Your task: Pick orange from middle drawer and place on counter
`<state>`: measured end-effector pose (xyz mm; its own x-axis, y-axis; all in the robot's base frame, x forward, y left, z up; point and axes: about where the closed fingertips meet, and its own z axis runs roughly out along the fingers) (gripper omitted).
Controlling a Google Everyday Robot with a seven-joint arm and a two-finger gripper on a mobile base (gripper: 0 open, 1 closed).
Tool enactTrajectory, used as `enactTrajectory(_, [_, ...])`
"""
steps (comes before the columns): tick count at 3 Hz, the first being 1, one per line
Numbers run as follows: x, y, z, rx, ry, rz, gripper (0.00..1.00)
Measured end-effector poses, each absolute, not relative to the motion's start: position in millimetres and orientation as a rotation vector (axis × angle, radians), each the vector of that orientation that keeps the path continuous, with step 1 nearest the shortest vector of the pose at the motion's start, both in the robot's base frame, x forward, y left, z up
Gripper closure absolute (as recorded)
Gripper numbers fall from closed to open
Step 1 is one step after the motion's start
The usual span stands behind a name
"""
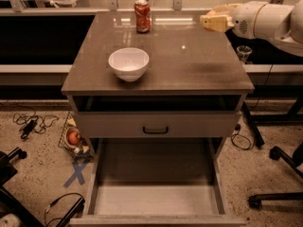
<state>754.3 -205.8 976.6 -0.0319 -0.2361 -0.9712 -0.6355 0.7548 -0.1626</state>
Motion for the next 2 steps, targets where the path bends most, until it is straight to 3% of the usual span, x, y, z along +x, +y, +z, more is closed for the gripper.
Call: enactTrajectory(2, [789, -195, 950, -0.709, 1.641, 0.321, 1.0])
